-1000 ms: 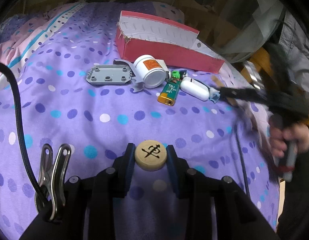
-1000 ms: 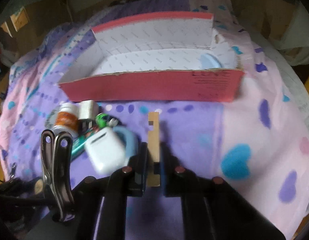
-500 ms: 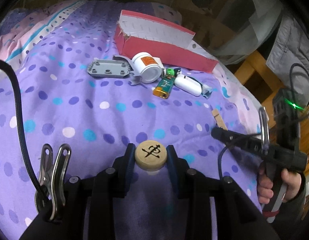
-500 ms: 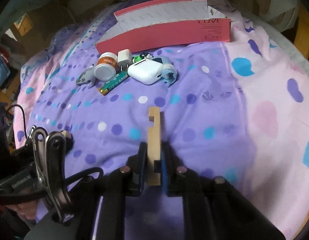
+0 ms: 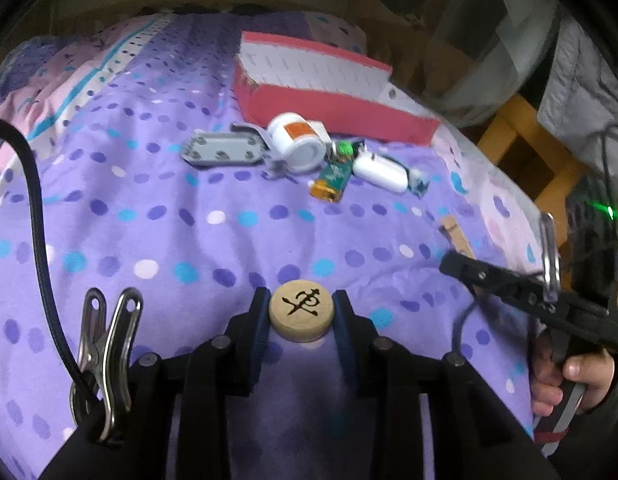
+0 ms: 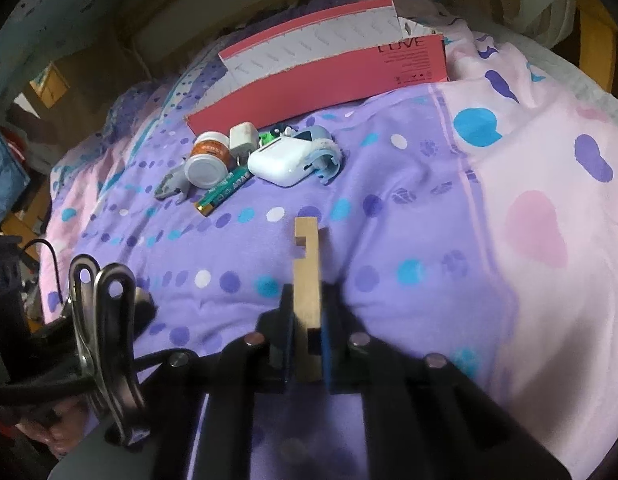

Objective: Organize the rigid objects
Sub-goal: 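Carry the chess piece and clothespin into the pink box and release both, then grasp the white earbud case with the right tool while the left tool grasps the grey hook piece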

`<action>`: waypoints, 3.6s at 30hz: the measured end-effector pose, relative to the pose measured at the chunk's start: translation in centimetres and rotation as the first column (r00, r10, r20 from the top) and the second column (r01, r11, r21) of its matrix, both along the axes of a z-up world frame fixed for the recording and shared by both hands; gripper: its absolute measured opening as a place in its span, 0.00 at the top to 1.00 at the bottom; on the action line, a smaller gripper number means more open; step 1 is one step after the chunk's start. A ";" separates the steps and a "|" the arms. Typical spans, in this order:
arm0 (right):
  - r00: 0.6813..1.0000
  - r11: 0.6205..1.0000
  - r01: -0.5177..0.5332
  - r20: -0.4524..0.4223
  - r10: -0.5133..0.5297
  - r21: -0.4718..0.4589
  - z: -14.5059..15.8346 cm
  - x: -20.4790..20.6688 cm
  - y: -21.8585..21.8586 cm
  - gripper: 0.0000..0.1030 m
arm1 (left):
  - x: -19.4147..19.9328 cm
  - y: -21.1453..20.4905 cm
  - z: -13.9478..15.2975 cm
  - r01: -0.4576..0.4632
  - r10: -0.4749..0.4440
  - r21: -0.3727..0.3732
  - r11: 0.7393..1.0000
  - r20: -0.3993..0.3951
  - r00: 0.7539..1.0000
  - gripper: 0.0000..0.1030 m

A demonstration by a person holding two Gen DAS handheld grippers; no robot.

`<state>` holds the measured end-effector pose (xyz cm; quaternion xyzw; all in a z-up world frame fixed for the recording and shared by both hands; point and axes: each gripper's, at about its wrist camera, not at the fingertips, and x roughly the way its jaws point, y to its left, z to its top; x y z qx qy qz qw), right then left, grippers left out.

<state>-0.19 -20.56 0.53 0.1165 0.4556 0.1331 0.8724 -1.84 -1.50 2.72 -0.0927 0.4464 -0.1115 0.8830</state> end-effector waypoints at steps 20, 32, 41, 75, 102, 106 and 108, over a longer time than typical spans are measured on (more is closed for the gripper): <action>0.980 1.000 -0.002 0.201 -0.002 0.020 9.9 1.3 -2.5 0.89 | 3.7 2.9 9.5 -0.108 0.107 -0.009 0.994 0.211 0.972 0.69; 0.973 0.994 -0.025 0.225 0.049 -0.109 11.8 14.1 -3.2 0.89 | 19.7 -1.5 8.8 0.020 -0.015 -0.038 0.999 0.129 0.992 0.69; 0.998 0.969 -0.052 -0.031 0.045 -0.243 4.7 23.8 -2.4 0.89 | 27.3 -7.0 -0.1 0.106 -0.100 0.034 0.994 -0.161 0.982 0.68; 0.997 0.953 -0.023 -0.074 0.001 -0.301 4.0 22.0 -1.5 0.45 | 24.6 -4.6 0.8 0.051 -0.009 0.329 0.943 -0.128 0.992 0.55; 0.996 0.995 -0.088 -0.031 0.087 -0.037 -0.3 5.2 1.8 0.24 | 6.7 1.9 -1.2 -0.061 0.070 0.115 0.992 -0.075 0.995 0.46; 0.992 0.992 -0.122 -0.030 0.121 -0.044 -0.5 5.4 2.5 0.12 | 6.8 1.9 -1.2 -0.048 0.055 0.086 0.995 -0.077 0.996 0.38; 0.992 0.991 -0.126 -0.027 0.125 -0.044 -0.5 5.4 2.6 0.11 | 6.8 2.5 -1.3 -0.050 0.054 0.042 0.998 -0.083 0.995 0.34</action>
